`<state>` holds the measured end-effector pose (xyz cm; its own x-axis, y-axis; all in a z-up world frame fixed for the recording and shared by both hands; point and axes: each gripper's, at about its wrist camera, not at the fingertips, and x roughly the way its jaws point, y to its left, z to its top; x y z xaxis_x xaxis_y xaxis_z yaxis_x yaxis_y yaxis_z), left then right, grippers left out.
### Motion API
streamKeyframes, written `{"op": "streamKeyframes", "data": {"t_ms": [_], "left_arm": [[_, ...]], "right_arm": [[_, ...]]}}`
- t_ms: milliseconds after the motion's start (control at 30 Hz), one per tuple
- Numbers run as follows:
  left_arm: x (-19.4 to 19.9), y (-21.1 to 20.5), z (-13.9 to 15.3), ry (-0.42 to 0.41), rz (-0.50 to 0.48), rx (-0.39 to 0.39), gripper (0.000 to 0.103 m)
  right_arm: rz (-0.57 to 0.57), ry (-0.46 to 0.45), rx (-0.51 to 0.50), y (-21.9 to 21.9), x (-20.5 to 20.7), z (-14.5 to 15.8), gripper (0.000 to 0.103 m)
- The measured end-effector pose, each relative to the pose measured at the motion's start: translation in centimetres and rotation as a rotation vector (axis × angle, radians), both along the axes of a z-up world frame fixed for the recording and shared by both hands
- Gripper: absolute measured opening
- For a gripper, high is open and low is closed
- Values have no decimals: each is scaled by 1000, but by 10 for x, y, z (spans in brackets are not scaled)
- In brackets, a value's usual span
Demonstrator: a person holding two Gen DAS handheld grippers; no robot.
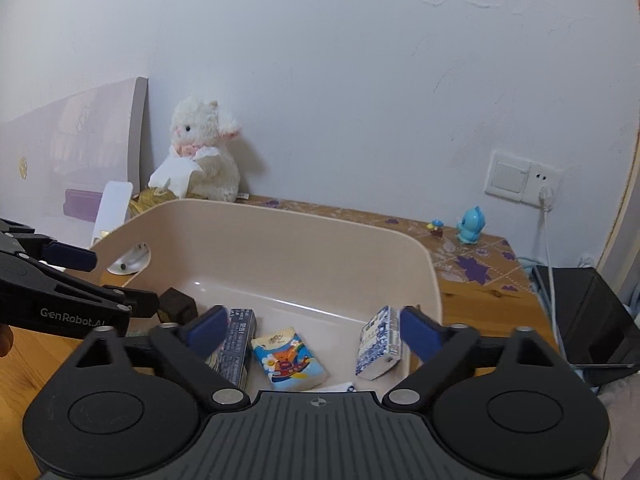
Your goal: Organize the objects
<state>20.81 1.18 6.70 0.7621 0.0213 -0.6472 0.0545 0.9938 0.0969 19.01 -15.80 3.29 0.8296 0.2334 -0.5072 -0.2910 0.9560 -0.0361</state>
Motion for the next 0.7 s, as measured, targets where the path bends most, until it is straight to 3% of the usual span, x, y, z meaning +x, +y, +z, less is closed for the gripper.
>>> {"op": "streamKeyframes", "data": {"t_ms": [400, 700], "left_arm": [[-63, 8, 16, -39, 14, -52, 93], [-114, 13, 12, -44, 34, -69, 98]], "right_arm": [[-26, 20, -20, -7, -54, 11, 103], [-36, 54, -36, -20, -98, 8, 103]]}}
